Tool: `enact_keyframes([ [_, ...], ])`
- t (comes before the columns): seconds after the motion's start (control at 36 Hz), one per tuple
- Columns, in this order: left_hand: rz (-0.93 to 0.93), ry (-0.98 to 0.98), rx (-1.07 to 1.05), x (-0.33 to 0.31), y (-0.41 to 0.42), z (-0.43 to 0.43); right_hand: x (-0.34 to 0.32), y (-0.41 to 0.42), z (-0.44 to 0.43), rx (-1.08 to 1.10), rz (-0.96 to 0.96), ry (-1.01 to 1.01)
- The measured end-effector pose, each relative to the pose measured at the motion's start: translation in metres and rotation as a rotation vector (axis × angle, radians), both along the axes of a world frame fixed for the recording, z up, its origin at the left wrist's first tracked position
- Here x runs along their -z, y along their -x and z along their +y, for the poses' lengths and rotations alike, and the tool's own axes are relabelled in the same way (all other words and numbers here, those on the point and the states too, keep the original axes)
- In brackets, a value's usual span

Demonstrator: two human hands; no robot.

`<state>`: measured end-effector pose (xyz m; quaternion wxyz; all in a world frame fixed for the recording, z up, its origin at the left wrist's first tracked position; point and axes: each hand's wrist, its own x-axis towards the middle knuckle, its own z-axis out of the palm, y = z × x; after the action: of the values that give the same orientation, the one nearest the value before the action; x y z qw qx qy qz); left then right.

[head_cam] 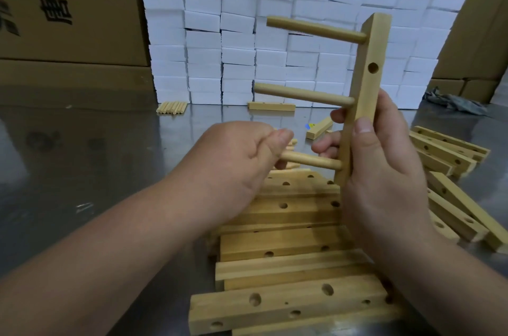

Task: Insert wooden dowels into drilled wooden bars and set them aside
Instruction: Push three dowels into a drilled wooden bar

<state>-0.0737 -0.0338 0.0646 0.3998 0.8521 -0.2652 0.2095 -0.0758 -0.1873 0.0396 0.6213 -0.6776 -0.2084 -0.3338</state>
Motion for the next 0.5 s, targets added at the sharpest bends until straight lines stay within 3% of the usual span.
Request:
enact_keyframes([
  [0.19, -0.051, -0.075, 0.072, 0.003, -0.001, 0.001, -0.005, -0.009, -0.005, 0.004, 0.122, -0.112],
  [0.33, 0.004, 0.325, 0.009, 0.007, -0.006, 0.009, -0.009, -0.014, -0.014, -0.009, 0.279, -0.272],
  [0.5, 0.117, 0.453, -0.121, 0.010, -0.024, 0.013, -0.018, -0.013, -0.019, -0.440, 0.555, -0.562],
])
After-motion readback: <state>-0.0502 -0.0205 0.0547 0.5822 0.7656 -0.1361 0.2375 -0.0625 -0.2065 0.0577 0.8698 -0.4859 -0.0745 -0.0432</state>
